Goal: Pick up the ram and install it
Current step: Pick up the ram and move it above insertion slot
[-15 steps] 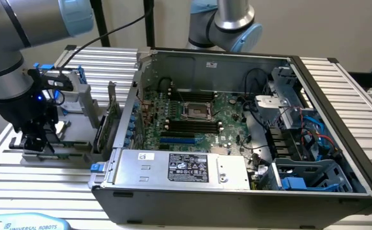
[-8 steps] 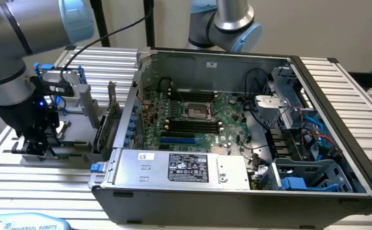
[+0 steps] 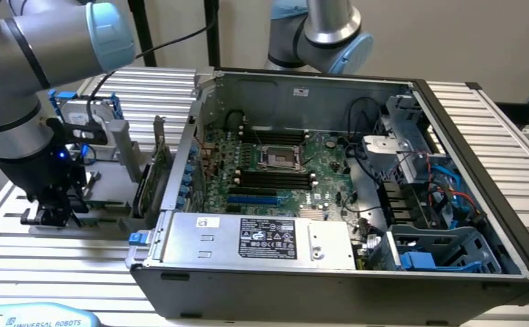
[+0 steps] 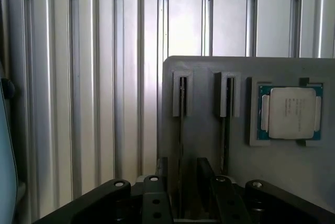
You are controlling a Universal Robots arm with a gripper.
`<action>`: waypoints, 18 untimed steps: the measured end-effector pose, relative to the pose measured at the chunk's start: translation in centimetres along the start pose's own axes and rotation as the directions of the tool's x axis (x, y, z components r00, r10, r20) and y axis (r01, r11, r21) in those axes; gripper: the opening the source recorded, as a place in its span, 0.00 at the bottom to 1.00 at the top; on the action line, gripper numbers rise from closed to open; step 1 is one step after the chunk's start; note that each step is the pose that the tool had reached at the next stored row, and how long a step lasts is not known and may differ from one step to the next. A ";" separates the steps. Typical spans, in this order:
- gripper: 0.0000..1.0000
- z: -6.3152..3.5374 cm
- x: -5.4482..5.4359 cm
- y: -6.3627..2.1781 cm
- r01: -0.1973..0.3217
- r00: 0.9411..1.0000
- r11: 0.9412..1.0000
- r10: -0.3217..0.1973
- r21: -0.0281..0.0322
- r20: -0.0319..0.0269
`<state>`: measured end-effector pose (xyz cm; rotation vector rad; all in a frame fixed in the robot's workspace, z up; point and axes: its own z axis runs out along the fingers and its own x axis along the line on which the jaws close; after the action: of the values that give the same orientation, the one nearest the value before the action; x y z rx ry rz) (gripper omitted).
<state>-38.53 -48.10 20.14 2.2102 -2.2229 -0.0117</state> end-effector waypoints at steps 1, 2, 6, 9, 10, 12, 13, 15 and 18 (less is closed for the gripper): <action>0.36 0.11 0.0 -0.01 0.000 1.000 1.000 0.000 0.000 0.001; 0.36 0.19 0.0 -0.01 0.000 1.000 1.000 0.000 0.000 0.003; 0.36 0.37 0.0 -0.18 0.000 1.000 1.000 0.000 0.000 0.010; 0.36 0.45 0.0 -0.30 0.000 1.000 1.000 0.000 0.000 0.014; 0.36 0.48 0.0 -0.30 -0.001 1.000 1.000 0.001 0.000 0.014; 0.36 0.53 0.1 -0.32 -0.004 1.000 1.000 0.004 -0.001 0.014; 0.36 0.55 0.1 -0.32 -0.007 1.000 1.000 0.007 -0.002 0.014; 0.36 0.58 0.1 -0.32 -0.014 1.000 1.000 0.014 -0.003 0.014; 0.36 0.61 0.2 -0.31 -0.023 1.000 1.000 0.023 -0.009 0.014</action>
<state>-38.23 -48.27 19.53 2.1863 -2.2511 -0.0376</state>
